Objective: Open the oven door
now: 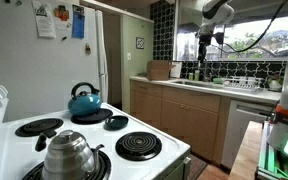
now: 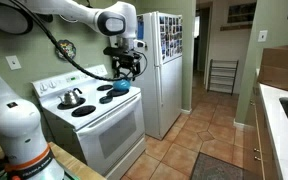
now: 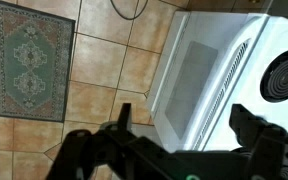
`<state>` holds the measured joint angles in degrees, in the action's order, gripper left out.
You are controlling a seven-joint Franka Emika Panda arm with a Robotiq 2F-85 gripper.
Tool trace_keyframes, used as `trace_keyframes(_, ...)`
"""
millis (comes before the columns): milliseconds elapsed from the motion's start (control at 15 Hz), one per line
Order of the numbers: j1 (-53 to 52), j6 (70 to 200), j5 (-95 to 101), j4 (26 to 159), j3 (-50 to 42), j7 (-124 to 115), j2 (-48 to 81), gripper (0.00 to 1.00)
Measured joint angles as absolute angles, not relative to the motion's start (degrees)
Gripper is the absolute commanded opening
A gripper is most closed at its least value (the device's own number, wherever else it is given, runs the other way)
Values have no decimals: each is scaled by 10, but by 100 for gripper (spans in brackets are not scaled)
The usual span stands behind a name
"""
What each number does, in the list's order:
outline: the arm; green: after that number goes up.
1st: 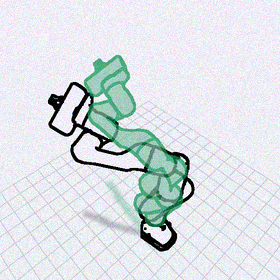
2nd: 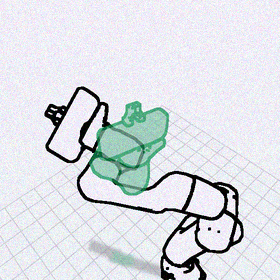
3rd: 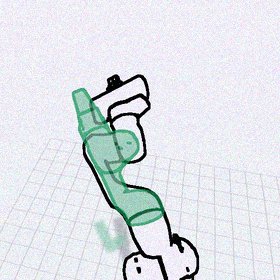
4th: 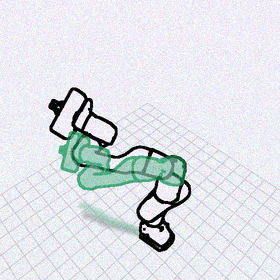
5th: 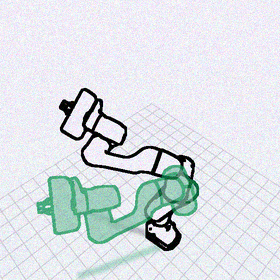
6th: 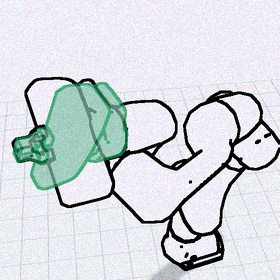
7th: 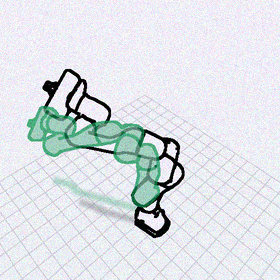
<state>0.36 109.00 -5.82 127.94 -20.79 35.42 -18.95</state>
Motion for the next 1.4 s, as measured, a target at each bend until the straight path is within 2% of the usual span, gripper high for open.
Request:
trace_keyframes(933, 7, 1090, -58, 1279, -205, 354, -189, 100)
trace_keyframes(1400, 3, 1105, -58, 1308, -92, 262, -180, 100)
